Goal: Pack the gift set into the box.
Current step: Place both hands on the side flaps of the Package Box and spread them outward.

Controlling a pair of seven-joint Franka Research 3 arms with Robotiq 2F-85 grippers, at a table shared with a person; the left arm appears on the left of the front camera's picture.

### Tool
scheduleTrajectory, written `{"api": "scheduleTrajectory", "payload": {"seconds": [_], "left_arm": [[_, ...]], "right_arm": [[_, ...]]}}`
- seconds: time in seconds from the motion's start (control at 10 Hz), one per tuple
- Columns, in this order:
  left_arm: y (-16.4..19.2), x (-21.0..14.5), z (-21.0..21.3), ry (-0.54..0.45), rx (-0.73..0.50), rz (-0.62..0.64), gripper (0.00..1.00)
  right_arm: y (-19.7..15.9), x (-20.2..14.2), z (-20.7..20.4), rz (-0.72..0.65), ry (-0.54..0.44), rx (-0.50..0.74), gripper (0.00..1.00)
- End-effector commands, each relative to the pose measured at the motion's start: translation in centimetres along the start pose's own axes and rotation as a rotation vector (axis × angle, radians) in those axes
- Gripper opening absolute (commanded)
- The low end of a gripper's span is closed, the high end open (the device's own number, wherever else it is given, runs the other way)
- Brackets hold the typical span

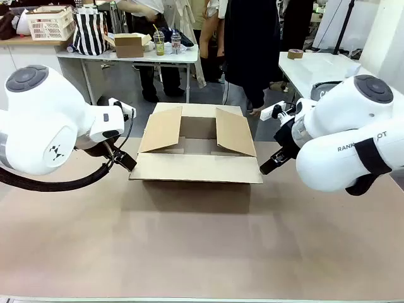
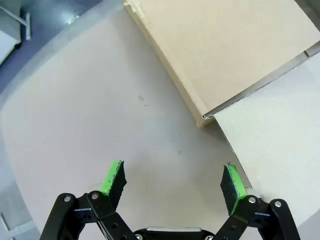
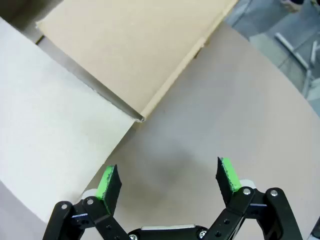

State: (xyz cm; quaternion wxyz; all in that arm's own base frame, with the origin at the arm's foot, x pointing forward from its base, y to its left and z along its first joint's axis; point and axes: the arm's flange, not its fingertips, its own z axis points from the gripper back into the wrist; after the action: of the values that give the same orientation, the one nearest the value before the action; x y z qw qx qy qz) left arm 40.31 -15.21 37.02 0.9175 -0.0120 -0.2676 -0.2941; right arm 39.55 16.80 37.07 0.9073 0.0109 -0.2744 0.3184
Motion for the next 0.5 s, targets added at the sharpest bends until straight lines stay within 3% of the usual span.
{"api": "scheduleTrajectory", "payload": {"seconds": [0.0,0.4], "left_arm": [[0.0,0.0,0.01,0.0,0.0,0.0,1.0],[0.0,0.0,0.01,0.0,0.0,0.0,1.0]], "right_arm": [[0.01,0.01,0.01,0.0,0.0,0.0,1.0],[0.01,0.01,0.01,0.0,0.0,0.0,1.0]]}}
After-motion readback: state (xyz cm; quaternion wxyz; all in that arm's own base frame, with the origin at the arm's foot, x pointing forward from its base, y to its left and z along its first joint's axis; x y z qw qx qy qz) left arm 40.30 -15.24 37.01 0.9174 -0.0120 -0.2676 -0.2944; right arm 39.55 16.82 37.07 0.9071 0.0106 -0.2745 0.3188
